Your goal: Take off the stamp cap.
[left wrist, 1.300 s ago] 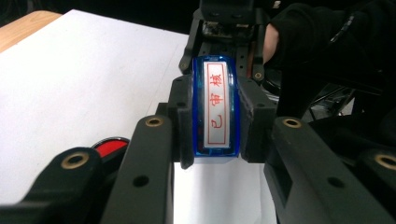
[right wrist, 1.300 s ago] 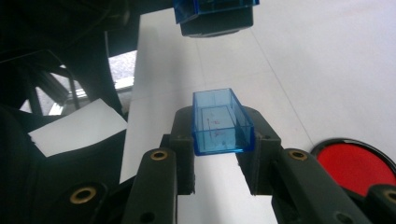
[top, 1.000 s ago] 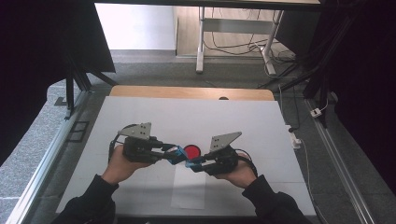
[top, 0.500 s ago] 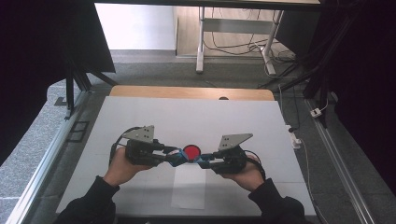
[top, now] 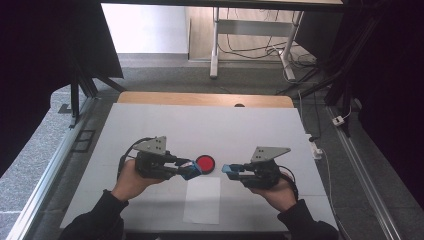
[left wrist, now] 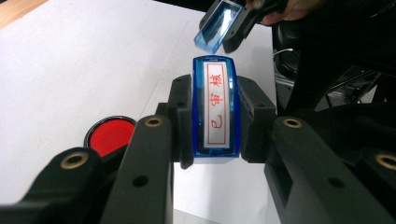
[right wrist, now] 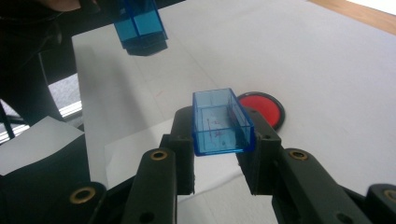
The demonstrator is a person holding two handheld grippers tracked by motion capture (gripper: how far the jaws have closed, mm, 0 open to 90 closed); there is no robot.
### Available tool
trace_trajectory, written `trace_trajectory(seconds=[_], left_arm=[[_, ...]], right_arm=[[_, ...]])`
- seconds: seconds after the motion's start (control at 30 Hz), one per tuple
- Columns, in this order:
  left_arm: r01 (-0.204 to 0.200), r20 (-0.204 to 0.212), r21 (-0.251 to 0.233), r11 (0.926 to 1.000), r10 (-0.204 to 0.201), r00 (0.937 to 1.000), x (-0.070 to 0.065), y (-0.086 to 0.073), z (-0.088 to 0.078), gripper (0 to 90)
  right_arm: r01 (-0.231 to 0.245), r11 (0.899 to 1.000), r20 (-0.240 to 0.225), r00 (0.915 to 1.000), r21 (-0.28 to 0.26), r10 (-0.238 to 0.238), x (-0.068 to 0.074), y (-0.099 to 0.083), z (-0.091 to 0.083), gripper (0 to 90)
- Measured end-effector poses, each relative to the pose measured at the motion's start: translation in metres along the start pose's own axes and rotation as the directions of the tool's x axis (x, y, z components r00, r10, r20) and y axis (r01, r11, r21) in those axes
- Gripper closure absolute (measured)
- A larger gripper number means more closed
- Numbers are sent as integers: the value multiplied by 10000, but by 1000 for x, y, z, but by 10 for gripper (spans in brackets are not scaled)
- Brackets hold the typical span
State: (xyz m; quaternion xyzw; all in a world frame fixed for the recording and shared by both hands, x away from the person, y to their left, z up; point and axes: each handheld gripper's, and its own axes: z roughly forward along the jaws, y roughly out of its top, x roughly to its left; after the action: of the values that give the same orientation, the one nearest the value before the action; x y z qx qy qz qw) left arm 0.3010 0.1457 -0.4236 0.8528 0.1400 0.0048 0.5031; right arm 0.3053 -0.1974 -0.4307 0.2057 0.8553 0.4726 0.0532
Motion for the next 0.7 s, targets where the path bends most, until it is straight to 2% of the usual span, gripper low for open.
trace_trajectory(seconds=[0.27, 0.33, 0.47, 0.7], left_arm=[[64, -166, 6, 10000, -64, 9998, 0, 0, 1, 702], [99, -189, -2, 10000, -99, 9998, 0, 0, 1, 702], [125, -258, 16, 9999, -125, 9996, 0, 0, 1, 702], [127, -321, 45, 9999, -125, 9994, 0, 0, 1, 702]], right_arm=[[-358, 9992, 705, 9968, -183, 370, 1, -18, -26, 685], [-438, 9990, 1047, 9935, -120, 448, 0, -24, -33, 685], [-697, 9970, 1445, 9867, -334, 739, 0, -31, -44, 685], [-1061, 9932, 1994, 9733, -474, 1135, -1, -43, -59, 685]])
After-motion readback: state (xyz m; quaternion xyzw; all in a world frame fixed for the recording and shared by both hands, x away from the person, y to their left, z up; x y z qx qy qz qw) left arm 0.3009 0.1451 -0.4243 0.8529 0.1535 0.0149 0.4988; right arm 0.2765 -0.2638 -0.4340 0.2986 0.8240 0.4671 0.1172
